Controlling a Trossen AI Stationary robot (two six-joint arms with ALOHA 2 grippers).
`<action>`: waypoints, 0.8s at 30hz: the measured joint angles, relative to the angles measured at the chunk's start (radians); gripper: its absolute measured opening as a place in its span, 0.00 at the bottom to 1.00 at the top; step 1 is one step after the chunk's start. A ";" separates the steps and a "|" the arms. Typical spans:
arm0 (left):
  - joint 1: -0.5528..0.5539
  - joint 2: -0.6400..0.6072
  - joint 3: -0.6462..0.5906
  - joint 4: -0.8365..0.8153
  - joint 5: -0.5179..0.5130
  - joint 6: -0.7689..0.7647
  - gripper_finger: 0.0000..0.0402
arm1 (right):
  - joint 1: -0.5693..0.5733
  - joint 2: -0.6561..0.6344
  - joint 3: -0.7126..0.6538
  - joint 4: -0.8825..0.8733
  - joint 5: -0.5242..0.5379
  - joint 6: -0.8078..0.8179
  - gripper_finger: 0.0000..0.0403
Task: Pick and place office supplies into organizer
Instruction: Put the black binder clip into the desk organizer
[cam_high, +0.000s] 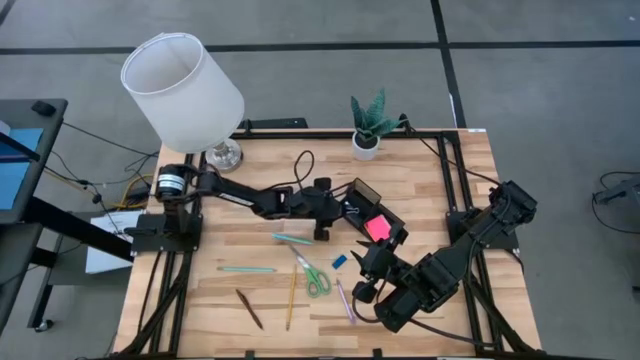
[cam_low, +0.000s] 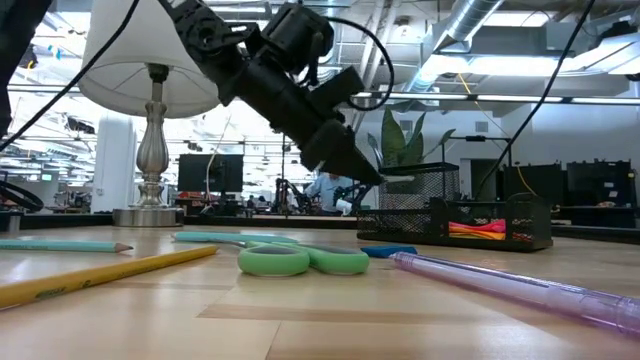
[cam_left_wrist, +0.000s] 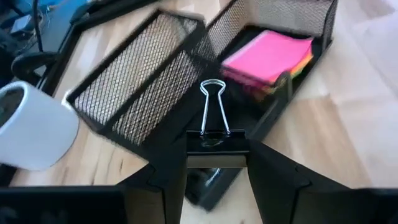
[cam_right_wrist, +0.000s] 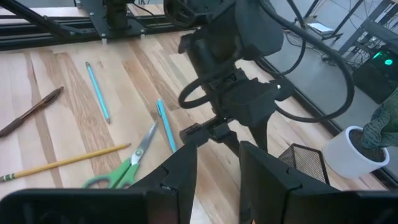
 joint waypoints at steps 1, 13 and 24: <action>0.005 0.010 0.001 0.015 0.000 0.001 0.35 | 0.000 0.000 0.000 0.000 0.000 0.000 0.28; 0.044 0.097 0.003 0.092 -0.007 -0.064 0.35 | -0.001 0.000 -0.001 0.007 0.001 -0.001 0.28; 0.040 0.114 0.014 0.123 -0.008 -0.060 0.52 | -0.009 0.000 -0.001 0.007 0.000 -0.002 0.28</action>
